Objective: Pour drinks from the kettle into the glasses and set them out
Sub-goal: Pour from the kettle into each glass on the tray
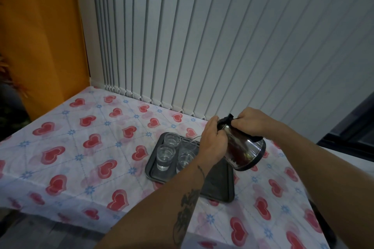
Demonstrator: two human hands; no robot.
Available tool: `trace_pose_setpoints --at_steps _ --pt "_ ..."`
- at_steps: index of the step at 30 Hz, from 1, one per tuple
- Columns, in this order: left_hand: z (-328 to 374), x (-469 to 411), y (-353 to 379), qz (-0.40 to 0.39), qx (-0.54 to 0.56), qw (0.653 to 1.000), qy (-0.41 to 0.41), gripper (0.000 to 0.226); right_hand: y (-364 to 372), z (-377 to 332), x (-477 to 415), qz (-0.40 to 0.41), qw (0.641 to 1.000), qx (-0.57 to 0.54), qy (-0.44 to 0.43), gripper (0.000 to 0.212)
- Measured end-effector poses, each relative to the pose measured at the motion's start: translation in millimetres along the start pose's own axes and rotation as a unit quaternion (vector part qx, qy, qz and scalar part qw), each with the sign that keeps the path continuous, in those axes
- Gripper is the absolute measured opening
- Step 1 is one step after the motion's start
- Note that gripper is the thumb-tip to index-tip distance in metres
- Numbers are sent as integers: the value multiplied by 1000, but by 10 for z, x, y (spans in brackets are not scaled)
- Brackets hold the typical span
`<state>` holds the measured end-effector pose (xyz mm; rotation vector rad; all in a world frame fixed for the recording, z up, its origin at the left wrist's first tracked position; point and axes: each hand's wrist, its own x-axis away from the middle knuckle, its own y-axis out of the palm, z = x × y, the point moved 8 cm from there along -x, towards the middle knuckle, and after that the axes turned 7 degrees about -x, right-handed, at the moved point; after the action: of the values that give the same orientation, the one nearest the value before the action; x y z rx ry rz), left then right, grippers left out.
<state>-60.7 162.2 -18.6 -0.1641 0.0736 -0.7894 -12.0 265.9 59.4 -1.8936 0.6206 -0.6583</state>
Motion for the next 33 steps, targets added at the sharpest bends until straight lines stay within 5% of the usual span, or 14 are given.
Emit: trace_pose_setpoints --at_steps 33 --pt "45 90 -35 -10 -2 1000 -13 58 1 -23 69 -6 1000 5 2 35"
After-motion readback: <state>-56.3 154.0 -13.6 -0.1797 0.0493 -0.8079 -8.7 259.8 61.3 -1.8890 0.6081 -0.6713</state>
